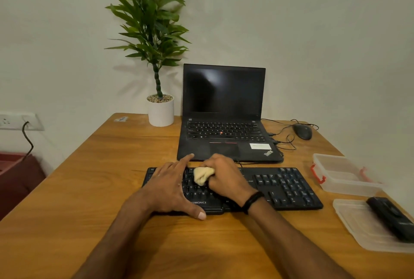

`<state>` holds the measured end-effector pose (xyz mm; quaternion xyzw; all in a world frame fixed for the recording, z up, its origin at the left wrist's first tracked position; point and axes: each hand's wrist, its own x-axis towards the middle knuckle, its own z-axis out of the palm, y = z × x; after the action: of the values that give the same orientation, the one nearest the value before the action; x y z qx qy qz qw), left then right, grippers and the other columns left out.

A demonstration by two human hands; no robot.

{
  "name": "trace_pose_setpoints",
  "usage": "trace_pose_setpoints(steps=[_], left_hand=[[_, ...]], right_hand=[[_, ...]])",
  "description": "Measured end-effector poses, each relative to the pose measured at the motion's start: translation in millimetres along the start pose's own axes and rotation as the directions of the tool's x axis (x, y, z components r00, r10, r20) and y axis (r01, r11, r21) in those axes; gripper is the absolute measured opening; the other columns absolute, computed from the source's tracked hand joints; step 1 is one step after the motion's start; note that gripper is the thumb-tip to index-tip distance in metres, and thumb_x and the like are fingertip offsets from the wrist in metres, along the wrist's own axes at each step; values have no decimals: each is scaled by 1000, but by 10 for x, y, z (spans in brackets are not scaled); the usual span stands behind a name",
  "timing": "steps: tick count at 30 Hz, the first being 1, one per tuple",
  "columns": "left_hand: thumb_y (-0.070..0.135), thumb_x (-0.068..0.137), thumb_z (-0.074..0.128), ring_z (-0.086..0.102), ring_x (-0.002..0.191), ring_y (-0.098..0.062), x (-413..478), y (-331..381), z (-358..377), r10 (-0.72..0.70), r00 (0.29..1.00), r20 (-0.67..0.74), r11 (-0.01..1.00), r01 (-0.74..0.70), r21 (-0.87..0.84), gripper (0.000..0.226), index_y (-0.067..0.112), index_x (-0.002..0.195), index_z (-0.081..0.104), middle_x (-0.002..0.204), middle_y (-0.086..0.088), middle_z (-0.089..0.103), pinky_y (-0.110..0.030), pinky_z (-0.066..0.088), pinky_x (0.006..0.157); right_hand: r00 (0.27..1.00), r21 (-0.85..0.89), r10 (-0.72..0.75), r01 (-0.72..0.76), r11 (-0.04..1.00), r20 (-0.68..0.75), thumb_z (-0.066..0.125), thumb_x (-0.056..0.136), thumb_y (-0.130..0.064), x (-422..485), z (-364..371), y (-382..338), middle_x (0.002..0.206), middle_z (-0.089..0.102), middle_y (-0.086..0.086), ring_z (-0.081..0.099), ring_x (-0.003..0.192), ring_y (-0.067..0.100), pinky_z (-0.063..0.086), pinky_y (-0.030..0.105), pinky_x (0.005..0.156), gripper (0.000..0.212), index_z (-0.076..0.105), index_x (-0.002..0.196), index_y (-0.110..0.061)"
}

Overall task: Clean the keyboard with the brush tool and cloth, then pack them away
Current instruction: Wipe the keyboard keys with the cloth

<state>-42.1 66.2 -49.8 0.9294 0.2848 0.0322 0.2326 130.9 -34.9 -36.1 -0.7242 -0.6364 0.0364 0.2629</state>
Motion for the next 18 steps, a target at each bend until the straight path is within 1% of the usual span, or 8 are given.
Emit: trace_pose_setpoints(steps=[3,5,9,11,12,14,15,18], left_hand=[[94,39,75,21,149,-18,-18,17,-9,20,999,-26,1000,-20,-14,157,43,159,-13,163,6,24,-47,15,126],[93,40,76,22,148,-17,-32,21,-2,17,999,-28,1000,-17,-20,157,42,159,-13,162,6,25,-46,16,126],[93,39,76,23,149,-20,-53,24,13,-11,1000,-22,1000,11,-21,157,43,159,-12,163,2,25,-46,19,125],[92,39,76,24,148,-21,-61,21,8,-20,1000,-12,1000,20,-22,156,43,159,-11,163,0,26,-47,20,124],[93,38,76,26,147,-21,-57,16,7,-21,1000,-12,1000,20,-23,156,43,159,-10,162,0,27,-47,20,124],[96,35,73,28,145,-20,-46,3,8,-18,1000,-19,1000,18,-23,157,44,158,-9,160,2,29,-47,21,124],[97,34,72,28,145,-19,-43,-6,8,-17,1000,-21,1000,17,-22,157,44,158,-9,160,2,30,-48,22,124],[96,35,73,29,143,-19,-28,-23,21,-19,1000,-20,1000,18,-22,157,44,158,-9,158,3,31,-48,24,123]], right_hand=[[994,18,-54,52,998,90,64,79,-4,209,92,-222,84,63,7,57,85,21,41,29,68,22,74,96,-13],[988,19,-42,39,999,152,61,79,-1,288,51,-245,88,69,9,62,85,23,44,27,67,22,74,95,-10],[971,13,19,-23,1000,237,61,83,-5,257,-76,-78,95,74,2,66,89,17,56,34,76,28,76,102,-20],[970,-19,72,-70,997,234,62,87,-10,187,-163,43,95,74,0,65,88,15,56,33,74,24,76,102,-21],[969,-31,100,-95,995,227,62,88,-11,142,-220,114,94,74,0,64,86,13,54,28,69,22,76,102,-20],[964,-54,160,-152,987,213,63,90,-11,34,-355,312,92,71,-3,62,81,10,45,17,58,19,76,102,-17],[960,-73,193,-182,981,201,64,90,-12,-23,-429,418,91,70,-4,60,79,8,42,15,56,18,76,103,-17],[940,-174,300,-272,946,160,67,89,-17,-177,-679,705,93,71,-2,60,80,8,47,21,61,18,75,104,-19]])
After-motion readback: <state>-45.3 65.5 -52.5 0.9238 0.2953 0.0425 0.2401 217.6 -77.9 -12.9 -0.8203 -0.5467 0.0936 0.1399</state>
